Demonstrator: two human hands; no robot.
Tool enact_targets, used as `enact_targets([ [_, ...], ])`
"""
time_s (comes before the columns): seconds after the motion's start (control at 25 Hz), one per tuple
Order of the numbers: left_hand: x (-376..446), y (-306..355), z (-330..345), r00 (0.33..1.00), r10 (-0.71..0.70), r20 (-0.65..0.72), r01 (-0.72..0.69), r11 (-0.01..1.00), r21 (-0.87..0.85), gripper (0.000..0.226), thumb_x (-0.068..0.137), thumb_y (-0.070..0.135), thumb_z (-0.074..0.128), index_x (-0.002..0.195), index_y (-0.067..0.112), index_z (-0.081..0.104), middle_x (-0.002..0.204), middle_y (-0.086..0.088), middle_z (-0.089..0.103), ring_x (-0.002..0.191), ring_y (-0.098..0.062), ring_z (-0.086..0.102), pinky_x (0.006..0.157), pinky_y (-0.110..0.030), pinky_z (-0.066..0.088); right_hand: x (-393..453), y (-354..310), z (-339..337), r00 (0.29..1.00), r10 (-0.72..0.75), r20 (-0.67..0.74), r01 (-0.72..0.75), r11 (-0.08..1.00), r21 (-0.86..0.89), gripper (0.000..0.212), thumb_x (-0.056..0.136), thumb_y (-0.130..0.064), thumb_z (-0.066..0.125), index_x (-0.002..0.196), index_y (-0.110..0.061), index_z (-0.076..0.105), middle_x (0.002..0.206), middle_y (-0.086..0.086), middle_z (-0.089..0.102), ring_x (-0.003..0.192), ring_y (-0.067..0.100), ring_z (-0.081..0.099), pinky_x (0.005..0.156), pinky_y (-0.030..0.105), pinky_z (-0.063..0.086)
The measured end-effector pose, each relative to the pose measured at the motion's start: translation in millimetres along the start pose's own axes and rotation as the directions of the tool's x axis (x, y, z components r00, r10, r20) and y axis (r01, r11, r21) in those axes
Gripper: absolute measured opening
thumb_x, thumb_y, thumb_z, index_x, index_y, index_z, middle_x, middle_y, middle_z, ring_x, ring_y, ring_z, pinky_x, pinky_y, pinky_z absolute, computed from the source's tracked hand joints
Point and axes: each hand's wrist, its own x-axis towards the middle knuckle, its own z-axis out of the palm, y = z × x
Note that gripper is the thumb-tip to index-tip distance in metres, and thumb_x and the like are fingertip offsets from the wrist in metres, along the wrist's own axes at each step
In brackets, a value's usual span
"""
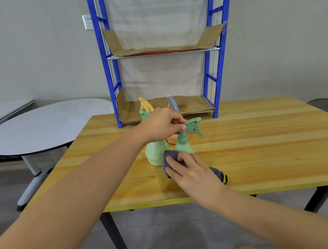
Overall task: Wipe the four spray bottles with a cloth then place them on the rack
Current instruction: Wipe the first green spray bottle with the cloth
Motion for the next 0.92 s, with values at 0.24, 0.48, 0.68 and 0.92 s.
enact_targets([
  [0.24,-1.3,1.5,0.4,1.0,-0.007,-0.006,0.007,1.0,-0.004,0.027,0.095,0.026,0.072,0.12,0.017,0.075,0.107,0.005,0.075,0.095,-0.004,0.067,0.084,-0.017,0.049,14.4,22.5,-13.2,1.0,0.009,0.025,-0.008,0.998,-0.069,0.038,0.085,-0.004,0.039,0.114,-0.007,0.063,0.125,0.008,0.058,0.104,0.035,0.051,0.076,0.046,0.045],
  [0.48,0.1,0.1,0.7,1.0,-0.018,0.011,0.018,1.0,-0.021,0.024,0.095,0.026,0.072,0.117,0.018,0.076,0.102,0.006,0.075,0.089,-0.001,0.066,0.079,-0.016,0.047,-2.2,-7.3,5.0,0.964,-0.199,0.174,0.227,0.961,-0.16,0.025,0.082,-0.007,0.051,0.101,-0.006,0.068,0.107,0.011,0.062,0.099,0.034,0.047,0.076,0.043,0.041],
  [0.68,-0.2,-1.0,1.3,1.0,-0.007,0.004,0.007,1.0,-0.019,0.025,0.096,0.025,0.071,0.118,0.017,0.076,0.105,0.004,0.075,0.092,-0.003,0.067,0.081,-0.016,0.05,16.8,33.3,-12.5,0.995,-0.099,-0.01,0.098,0.995,-0.035,0.027,0.089,-0.006,0.048,0.11,-0.007,0.065,0.119,0.008,0.059,0.101,0.032,0.05,0.085,0.043,0.044],
  [0.92,2.1,-4.2,1.7,1.0,0.0,0.024,0.0,0.999,-0.034,0.02,0.096,0.022,0.071,0.115,0.019,0.076,0.099,0.01,0.073,0.088,0.004,0.065,0.075,-0.009,0.043,-36.6,35.0,12.4,0.931,-0.363,-0.035,0.362,0.932,-0.019,0.023,0.095,-0.009,0.054,0.114,-0.013,0.067,0.129,0.002,0.059,0.107,0.029,0.05,0.087,0.041,0.048],
])
